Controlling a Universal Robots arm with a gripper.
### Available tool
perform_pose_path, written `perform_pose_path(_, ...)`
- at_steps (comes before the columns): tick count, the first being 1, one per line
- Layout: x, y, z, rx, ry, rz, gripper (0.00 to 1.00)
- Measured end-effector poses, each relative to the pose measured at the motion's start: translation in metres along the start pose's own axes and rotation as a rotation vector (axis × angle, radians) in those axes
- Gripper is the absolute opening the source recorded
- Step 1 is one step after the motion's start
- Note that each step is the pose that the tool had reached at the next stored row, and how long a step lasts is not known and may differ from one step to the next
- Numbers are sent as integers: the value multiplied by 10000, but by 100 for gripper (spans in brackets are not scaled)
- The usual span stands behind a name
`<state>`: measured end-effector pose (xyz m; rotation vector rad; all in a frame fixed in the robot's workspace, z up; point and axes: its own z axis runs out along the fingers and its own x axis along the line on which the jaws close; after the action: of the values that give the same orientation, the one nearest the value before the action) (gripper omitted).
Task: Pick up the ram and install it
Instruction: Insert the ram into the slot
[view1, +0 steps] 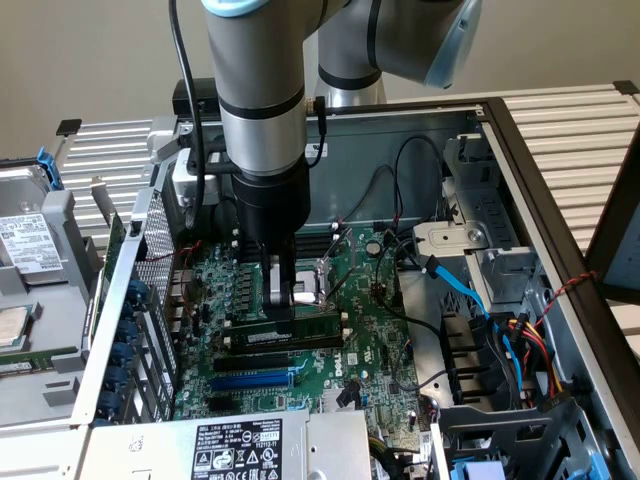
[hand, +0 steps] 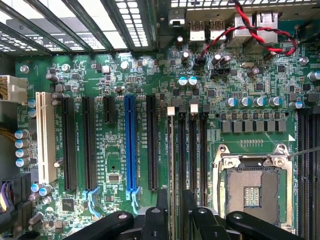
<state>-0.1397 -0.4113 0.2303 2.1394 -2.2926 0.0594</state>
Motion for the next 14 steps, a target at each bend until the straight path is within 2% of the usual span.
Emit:
perform_pose_path(6, 0, 0, 0, 2, 23, 1, 26)
perform_pose_path(8, 0, 0, 0, 2, 25, 1, 24)
perform_pose_path(9, 0, 0, 0, 2, 26, 1, 17)
perform_pose_path(14, 0, 0, 0, 2, 28, 1, 17)
